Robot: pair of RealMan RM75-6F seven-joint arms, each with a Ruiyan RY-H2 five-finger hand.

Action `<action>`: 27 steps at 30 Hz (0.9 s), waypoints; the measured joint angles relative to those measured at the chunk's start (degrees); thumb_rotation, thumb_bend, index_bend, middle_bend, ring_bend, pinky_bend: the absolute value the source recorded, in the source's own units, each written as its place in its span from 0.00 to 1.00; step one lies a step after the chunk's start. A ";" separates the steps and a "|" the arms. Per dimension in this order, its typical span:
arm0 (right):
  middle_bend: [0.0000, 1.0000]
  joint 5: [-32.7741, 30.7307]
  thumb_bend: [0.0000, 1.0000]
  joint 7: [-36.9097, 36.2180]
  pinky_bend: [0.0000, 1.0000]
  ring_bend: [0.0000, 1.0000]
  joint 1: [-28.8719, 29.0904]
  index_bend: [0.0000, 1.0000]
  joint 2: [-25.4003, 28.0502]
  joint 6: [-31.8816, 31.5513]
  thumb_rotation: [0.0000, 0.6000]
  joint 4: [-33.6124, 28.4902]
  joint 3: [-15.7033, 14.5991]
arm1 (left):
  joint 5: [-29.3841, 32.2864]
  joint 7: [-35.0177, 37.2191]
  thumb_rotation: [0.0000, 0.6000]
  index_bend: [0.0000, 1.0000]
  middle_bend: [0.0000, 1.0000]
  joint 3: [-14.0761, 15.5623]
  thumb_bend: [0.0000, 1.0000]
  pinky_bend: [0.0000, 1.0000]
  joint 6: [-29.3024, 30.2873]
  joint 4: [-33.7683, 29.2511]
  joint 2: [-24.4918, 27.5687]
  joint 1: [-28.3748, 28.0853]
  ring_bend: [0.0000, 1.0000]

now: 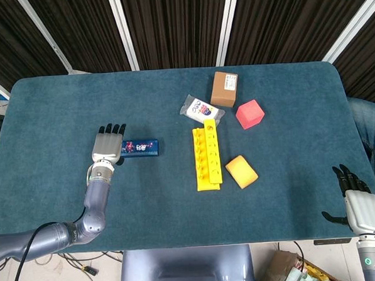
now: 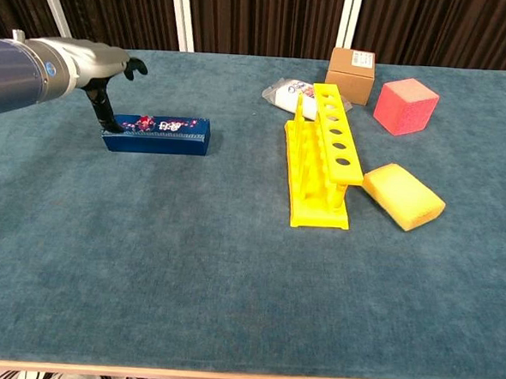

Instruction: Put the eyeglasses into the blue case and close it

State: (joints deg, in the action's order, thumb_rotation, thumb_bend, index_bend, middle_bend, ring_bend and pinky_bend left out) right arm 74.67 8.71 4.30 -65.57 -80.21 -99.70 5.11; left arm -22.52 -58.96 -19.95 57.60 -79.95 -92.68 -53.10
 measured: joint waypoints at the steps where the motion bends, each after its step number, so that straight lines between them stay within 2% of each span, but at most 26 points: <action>1: 0.00 -0.03 0.16 -0.02 0.19 0.12 0.01 0.01 0.02 0.06 1.00 -0.01 0.00 | 0.27 0.09 1.00 0.08 0.12 0.23 0.22 0.10 -0.26 0.24 -0.04 -0.16 0.04; 9: 0.00 0.04 0.16 0.08 0.19 0.12 0.00 0.01 0.00 0.04 1.00 0.01 -0.09 | -0.33 2.91 1.00 0.16 0.21 1.31 0.27 0.15 -1.05 4.95 -2.86 -1.61 0.10; 19: 0.00 -0.06 0.16 -0.03 0.19 0.12 0.00 0.01 0.06 0.08 1.00 -0.01 -0.06 | -1.54 4.58 1.00 0.18 0.23 2.87 0.29 0.16 -0.98 10.34 -7.11 -3.44 0.11; 27: 0.00 -0.11 0.16 -0.08 0.19 0.12 0.03 0.01 0.12 0.20 1.00 -0.07 -0.08 | -2.42 6.02 1.00 0.24 0.29 3.43 0.34 0.17 -1.07 12.65 -8.92 -3.93 0.13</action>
State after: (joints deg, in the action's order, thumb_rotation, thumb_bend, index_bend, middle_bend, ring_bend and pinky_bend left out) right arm 74.56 8.62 4.33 -65.45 -80.01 -99.78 5.03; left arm -24.94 -52.93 -16.52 56.53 -67.30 -101.60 -57.04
